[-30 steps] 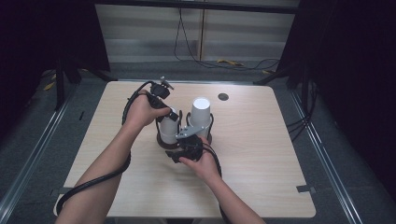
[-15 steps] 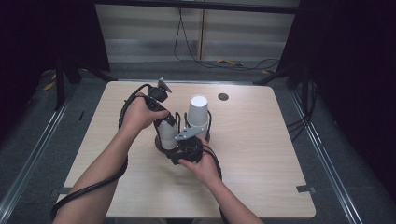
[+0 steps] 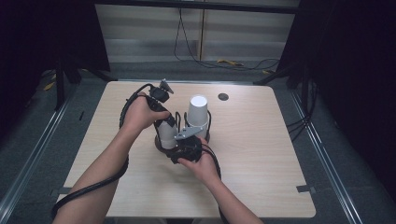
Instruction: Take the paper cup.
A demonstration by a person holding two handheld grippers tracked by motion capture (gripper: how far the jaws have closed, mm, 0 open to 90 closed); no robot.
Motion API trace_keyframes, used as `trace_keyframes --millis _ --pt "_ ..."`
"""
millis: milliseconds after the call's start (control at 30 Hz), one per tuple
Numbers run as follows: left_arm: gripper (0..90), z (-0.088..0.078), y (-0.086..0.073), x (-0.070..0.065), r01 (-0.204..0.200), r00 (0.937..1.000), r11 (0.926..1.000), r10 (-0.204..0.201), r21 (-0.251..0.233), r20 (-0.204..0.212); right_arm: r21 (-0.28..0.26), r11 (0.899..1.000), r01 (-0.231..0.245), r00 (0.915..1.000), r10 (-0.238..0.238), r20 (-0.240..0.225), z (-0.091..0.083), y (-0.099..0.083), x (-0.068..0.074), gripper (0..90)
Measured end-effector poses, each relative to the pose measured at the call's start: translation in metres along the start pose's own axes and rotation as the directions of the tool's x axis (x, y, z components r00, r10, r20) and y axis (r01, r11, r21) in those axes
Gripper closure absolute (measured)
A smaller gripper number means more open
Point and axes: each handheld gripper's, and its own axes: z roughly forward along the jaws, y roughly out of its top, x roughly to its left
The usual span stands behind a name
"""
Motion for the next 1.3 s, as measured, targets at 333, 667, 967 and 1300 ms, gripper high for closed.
trace_keyframes --millis 333,667,967,1300 --pt "33.1 -0.002 0.001 0.000 -0.015 0.9998 0.9999 0.015 0.004 -0.013 -0.001 1.000 -0.006 1.0000 0.006 -0.002 0.002 0.002 -0.001 32.8" --pt "33.0 -0.002 0.002 -0.001 -0.008 0.9996 0.9999 0.008 0.009 -0.026 -0.002 1.000 -0.014 0.9999 0.014 -0.007 0.005 0.004 -0.001 32.7" --pt "33.1 -0.004 0.002 -0.001 0.001 0.9994 0.9999 -0.001 0.014 -0.035 -0.008 1.000 -0.012 0.9999 0.012 -0.010 0.005 0.005 -0.002 32.8" --pt "33.1 -0.010 0.003 0.002 0.006 0.9995 1.0000 -0.006 0.003 -0.033 0.022 1.000 -0.011 0.9998 0.012 -0.016 0.010 0.006 -0.001 33.2"
